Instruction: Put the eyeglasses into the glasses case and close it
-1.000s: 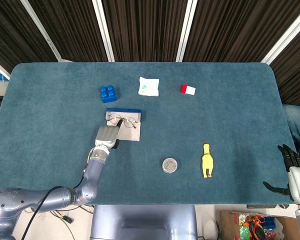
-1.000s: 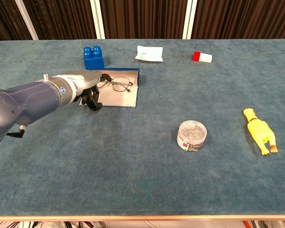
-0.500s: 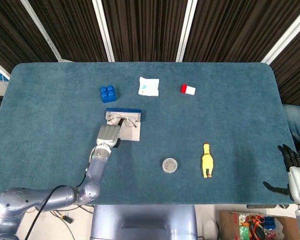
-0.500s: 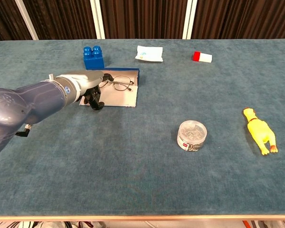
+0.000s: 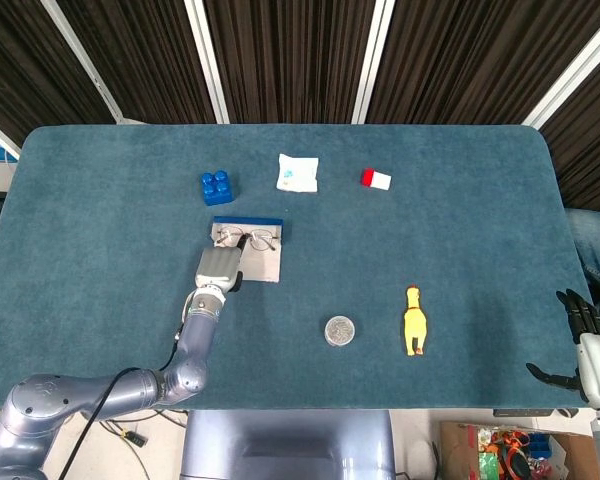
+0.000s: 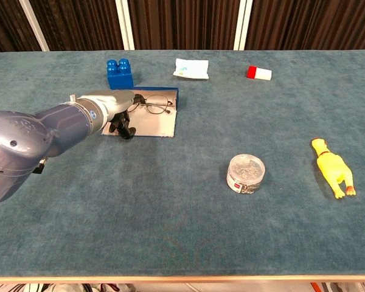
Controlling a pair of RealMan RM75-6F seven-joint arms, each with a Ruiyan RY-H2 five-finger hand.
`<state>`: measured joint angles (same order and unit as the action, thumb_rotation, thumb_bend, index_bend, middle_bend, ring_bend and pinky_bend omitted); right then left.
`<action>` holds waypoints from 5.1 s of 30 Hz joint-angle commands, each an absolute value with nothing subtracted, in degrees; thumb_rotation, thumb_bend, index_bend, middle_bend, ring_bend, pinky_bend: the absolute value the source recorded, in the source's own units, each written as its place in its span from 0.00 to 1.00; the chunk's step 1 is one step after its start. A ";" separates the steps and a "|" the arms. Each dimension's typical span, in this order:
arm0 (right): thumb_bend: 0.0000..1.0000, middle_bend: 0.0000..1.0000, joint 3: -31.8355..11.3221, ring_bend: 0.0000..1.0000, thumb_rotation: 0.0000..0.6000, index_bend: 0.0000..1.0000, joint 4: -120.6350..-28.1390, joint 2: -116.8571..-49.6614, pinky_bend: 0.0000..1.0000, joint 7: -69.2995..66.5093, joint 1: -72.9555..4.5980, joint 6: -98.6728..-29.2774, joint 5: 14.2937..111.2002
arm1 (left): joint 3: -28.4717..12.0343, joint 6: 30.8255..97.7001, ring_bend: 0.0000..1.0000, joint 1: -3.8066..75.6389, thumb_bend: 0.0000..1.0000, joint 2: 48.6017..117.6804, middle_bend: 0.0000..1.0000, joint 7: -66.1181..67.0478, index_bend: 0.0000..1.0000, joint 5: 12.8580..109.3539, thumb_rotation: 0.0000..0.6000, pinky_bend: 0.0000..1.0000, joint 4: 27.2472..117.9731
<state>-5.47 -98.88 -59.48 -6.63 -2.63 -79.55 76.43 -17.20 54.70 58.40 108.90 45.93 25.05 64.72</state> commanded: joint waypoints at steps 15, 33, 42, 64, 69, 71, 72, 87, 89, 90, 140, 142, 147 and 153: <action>0.10 0.00 -5.56 0.06 1.00 0.00 -99.01 -59.35 0.19 -6.88 -2.64 -79.27 76.02 | -19.95 53.06 0.68 61.36 0.45 112.81 0.62 46.92 0.00 23.68 1.00 0.77 56.92; 0.10 0.00 -5.60 0.06 1.00 0.00 -99.06 -59.28 0.19 -6.83 -2.67 -79.16 75.93 | -18.95 54.39 0.68 61.51 0.45 113.86 0.61 49.28 0.00 25.60 1.00 0.77 57.13; 0.10 0.00 -5.58 0.06 1.00 0.00 -99.11 -59.24 0.19 -6.94 -2.67 -79.14 76.00 | -16.89 63.28 0.65 58.14 0.43 108.06 0.58 52.84 0.00 27.02 1.00 0.77 71.16; 0.10 0.00 -5.62 0.06 1.00 0.00 -99.45 -58.87 0.19 -8.10 -2.68 -78.67 75.80 | -9.41 61.62 0.01 52.19 0.11 101.45 0.11 42.94 0.11 42.50 1.00 0.08 76.84; 0.10 0.00 -5.67 0.06 1.00 0.00 -99.39 -58.91 0.19 -8.19 -2.64 -78.78 75.80 | -8.43 60.65 0.01 52.16 0.11 102.50 0.11 41.58 0.11 45.50 1.00 0.08 73.98; 0.10 0.00 -5.68 0.06 1.00 0.00 -99.38 -58.92 0.19 -8.22 -2.64 -78.80 75.80 | -8.04 60.45 0.01 52.10 0.11 103.19 0.11 41.17 0.11 46.52 1.00 0.08 72.44; 0.10 0.00 -5.67 0.06 1.00 0.00 -99.39 -58.92 0.19 -8.28 -2.62 -78.79 75.78 | -8.00 60.28 0.01 52.04 0.11 103.56 0.11 40.83 0.11 46.84 1.00 0.08 71.72; 0.10 0.00 -5.73 0.06 1.00 0.00 -99.33 -58.94 0.19 -8.45 -2.61 -78.85 75.80 | -9.27 58.43 0.01 53.08 0.14 109.24 0.11 40.76 0.18 48.72 1.00 0.08 62.75; 0.10 0.00 -5.72 0.06 1.00 0.00 -99.33 -58.93 0.19 -8.50 -2.61 -78.81 75.78 | -9.54 58.40 0.01 53.18 0.15 109.88 0.11 40.78 0.20 48.92 1.00 0.08 61.97; 0.10 0.00 -5.73 0.06 1.00 0.00 -99.31 -58.94 0.19 -8.49 -2.61 -78.84 75.80 | -9.73 58.38 0.01 53.23 0.15 110.22 0.11 40.76 0.21 48.96 1.00 0.08 61.56; 0.10 0.00 -5.81 0.06 1.00 0.00 -100.02 -58.61 0.19 -8.60 -2.63 -78.24 74.94 | -14.17 58.15 0.01 53.66 0.23 113.63 0.11 41.99 0.28 52.27 1.00 0.08 56.12; 0.10 0.00 -5.82 0.06 1.00 0.00 -100.04 -58.58 0.19 -8.66 -2.64 -78.19 74.90 | -14.23 58.25 0.01 53.77 0.28 113.86 0.11 42.05 0.29 52.59 1.00 0.08 55.48; 0.10 0.00 -5.79 0.06 1.00 0.00 -100.13 -58.48 0.19 -8.90 -2.66 -78.02 74.89 | -14.39 59.00 0.01 54.06 0.33 114.22 0.11 41.87 0.31 53.97 1.00 0.08 54.40; 0.10 0.00 -5.76 0.06 1.00 0.00 -100.19 -58.38 0.19 -9.11 -2.63 -77.98 74.94 | -15.40 59.08 0.01 55.49 0.36 114.89 0.11 42.07 0.35 55.27 1.00 0.08 51.13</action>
